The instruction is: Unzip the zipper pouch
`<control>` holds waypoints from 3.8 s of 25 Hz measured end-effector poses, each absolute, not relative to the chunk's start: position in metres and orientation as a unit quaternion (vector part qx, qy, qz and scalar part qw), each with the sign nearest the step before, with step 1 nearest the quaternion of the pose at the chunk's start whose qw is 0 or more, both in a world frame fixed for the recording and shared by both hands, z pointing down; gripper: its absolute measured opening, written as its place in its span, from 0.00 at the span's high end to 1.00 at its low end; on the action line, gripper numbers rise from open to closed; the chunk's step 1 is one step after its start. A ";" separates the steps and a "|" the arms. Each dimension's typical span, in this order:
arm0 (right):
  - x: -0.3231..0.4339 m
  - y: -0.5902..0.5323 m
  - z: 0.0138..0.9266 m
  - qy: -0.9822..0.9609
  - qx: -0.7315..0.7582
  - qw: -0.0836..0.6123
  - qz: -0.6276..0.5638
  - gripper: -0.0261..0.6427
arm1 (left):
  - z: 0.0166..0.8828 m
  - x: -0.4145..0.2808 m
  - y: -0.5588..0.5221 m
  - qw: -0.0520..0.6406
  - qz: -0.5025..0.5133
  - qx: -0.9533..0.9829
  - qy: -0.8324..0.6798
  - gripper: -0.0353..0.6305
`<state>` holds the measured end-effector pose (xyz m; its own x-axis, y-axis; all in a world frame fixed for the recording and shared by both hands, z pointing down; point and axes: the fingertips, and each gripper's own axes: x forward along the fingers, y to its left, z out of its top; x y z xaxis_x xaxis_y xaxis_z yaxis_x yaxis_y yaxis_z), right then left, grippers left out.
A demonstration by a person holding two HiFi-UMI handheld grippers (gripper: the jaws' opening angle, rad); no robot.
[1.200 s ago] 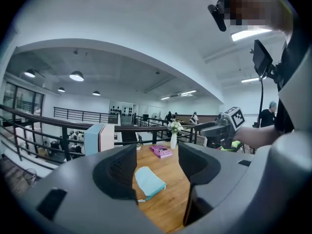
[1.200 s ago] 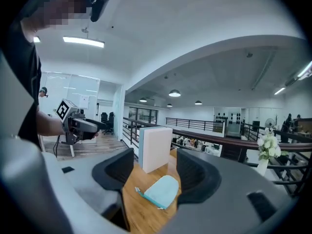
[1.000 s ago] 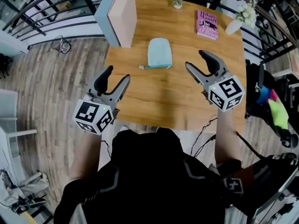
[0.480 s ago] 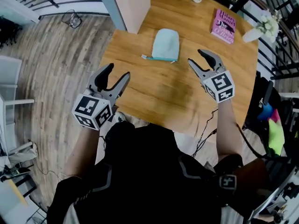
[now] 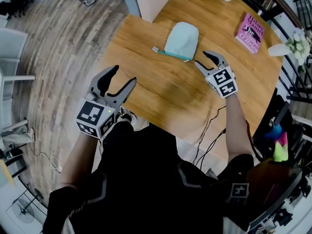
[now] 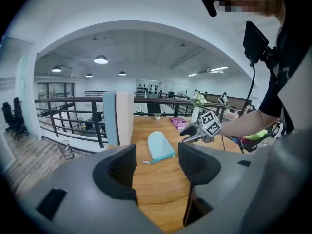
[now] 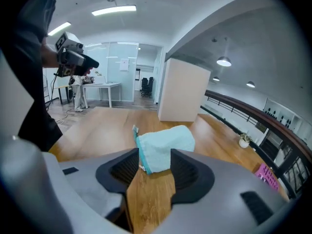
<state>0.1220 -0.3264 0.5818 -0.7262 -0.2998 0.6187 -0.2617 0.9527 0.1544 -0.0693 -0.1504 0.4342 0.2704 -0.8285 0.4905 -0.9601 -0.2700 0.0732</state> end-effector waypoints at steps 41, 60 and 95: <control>0.095 -0.313 0.689 -0.865 -0.030 0.449 -0.224 0.84 | 0.455 -0.065 -0.138 0.194 0.236 0.757 -0.578 0.52; 0.088 -0.302 0.688 -0.893 -0.050 0.435 -0.103 0.86 | 0.447 -0.073 -0.135 0.194 0.206 0.760 -0.585 0.52; 0.087 -0.250 0.476 -0.943 0.124 0.198 0.235 0.88 | 0.410 -0.007 -0.188 0.179 0.139 0.882 -0.413 0.55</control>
<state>0.0869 -0.2501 0.4759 -0.8905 -0.1405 0.4328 -0.3272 0.8587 -0.3945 -0.0071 -0.1883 0.4102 0.6201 -0.6792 0.3926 -0.7785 -0.5944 0.2014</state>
